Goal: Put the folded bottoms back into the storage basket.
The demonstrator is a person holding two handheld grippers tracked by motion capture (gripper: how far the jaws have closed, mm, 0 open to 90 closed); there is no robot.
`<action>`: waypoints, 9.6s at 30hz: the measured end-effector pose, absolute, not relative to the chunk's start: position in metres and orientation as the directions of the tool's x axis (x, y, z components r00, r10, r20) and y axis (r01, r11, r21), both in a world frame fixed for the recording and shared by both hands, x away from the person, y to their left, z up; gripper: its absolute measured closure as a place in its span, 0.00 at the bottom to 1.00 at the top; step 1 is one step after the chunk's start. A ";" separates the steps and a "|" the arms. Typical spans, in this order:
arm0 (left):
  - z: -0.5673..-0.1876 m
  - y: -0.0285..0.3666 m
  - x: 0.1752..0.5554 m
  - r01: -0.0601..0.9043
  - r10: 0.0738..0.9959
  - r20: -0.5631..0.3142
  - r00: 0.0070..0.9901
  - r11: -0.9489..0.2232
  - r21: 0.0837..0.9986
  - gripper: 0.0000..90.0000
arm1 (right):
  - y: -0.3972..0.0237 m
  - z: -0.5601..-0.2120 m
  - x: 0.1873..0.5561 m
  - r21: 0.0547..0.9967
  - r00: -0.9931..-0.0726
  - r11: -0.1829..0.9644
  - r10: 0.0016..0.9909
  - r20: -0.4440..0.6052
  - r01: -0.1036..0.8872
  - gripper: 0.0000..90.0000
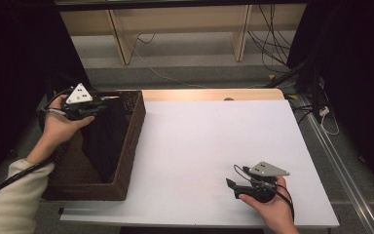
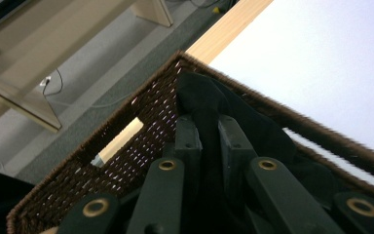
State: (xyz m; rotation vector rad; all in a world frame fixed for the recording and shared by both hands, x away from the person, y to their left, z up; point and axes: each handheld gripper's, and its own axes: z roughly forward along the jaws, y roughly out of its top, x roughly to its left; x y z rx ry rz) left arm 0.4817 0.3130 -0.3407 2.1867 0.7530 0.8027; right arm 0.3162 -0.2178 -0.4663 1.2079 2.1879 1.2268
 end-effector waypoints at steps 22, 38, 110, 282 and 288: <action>-0.381 0.327 0.534 0.416 0.759 0.318 0.568 -0.598 0.685 0.88 | -0.219 -0.466 0.316 0.821 -0.573 0.257 0.813 0.102 0.510 0.27; -0.390 0.319 0.500 0.504 0.764 0.236 0.600 -0.590 0.631 0.59 | -0.219 -0.466 0.316 0.823 -0.572 0.257 0.814 0.098 0.507 0.27; -0.432 0.294 0.452 0.611 0.707 0.033 0.706 -0.633 0.475 0.57 | -0.217 -0.467 0.316 0.816 -0.574 0.266 0.813 0.095 0.512 0.27; -0.373 0.233 0.362 0.323 0.696 0.010 0.718 -0.345 0.881 0.01 | -0.243 -0.457 0.315 0.846 -0.540 0.244 0.839 0.060 0.474 0.27; -0.376 0.227 0.358 0.325 0.686 0.009 0.728 -0.357 0.876 0.01 | -0.245 -0.457 0.315 0.847 -0.536 0.243 0.842 0.058 0.473 0.27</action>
